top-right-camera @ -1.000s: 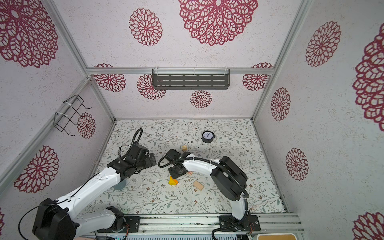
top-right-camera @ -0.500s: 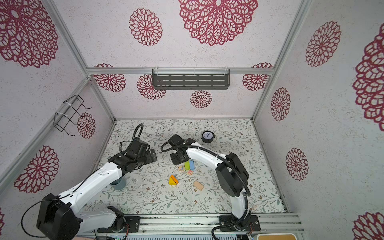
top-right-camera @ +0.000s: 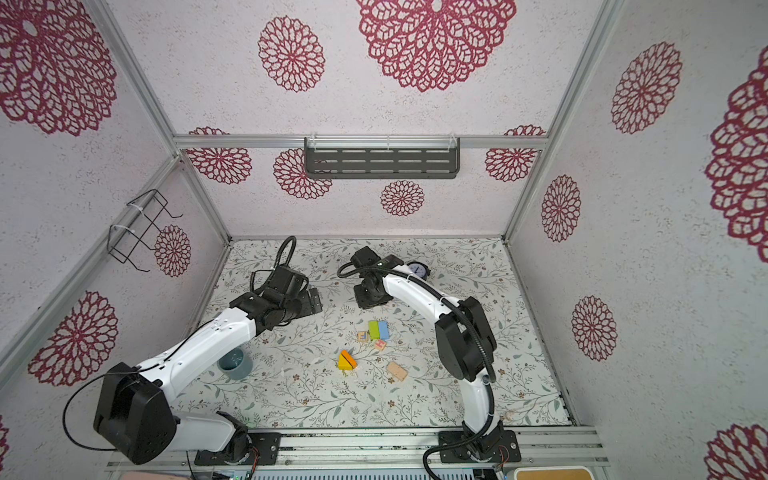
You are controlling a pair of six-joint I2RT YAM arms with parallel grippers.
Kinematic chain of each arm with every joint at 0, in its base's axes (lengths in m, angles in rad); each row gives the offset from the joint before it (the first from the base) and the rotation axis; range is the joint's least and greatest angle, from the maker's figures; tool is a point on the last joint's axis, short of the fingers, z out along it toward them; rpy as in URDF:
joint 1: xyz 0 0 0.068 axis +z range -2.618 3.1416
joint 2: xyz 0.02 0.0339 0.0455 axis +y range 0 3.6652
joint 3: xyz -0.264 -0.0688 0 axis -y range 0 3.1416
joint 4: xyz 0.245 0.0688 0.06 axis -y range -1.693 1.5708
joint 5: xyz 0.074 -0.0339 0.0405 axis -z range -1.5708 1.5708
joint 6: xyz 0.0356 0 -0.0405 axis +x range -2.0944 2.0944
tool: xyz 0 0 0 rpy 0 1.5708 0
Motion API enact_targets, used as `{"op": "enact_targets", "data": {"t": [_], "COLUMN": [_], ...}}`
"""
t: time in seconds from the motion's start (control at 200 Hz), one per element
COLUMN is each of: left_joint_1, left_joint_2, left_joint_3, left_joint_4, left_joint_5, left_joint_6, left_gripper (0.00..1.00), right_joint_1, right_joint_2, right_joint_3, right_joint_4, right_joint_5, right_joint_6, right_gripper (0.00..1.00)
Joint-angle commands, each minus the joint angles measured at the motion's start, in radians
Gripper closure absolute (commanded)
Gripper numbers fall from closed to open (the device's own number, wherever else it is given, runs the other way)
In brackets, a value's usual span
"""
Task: Build the wood block tower
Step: 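Carry the red block to the wooden stack near the clock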
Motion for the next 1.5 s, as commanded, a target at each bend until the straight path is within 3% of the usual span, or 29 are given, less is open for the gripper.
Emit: {"op": "enact_targets", "data": {"t": [0.0, 0.795, 1.496], "left_joint_1": [0.015, 0.047, 0.050], "left_joint_2": [0.030, 0.129, 0.119], "left_joint_3": [0.026, 0.063, 0.024], "left_joint_4": [0.028, 0.086, 0.098], "left_joint_5": [0.016, 0.042, 0.050], "left_joint_6": [0.010, 0.001, 0.003], "left_gripper": [0.03, 0.03, 0.03], "right_joint_1": [-0.014, -0.061, -0.068], "right_joint_2": [0.024, 0.292, 0.323], "right_joint_3": [0.060, 0.377, 0.365], "right_joint_4": [-0.049, -0.095, -0.108], "right_joint_5": [0.028, 0.065, 0.059], "right_joint_6": [0.006, 0.027, 0.030], "right_gripper": [0.68, 0.68, 0.67]}}
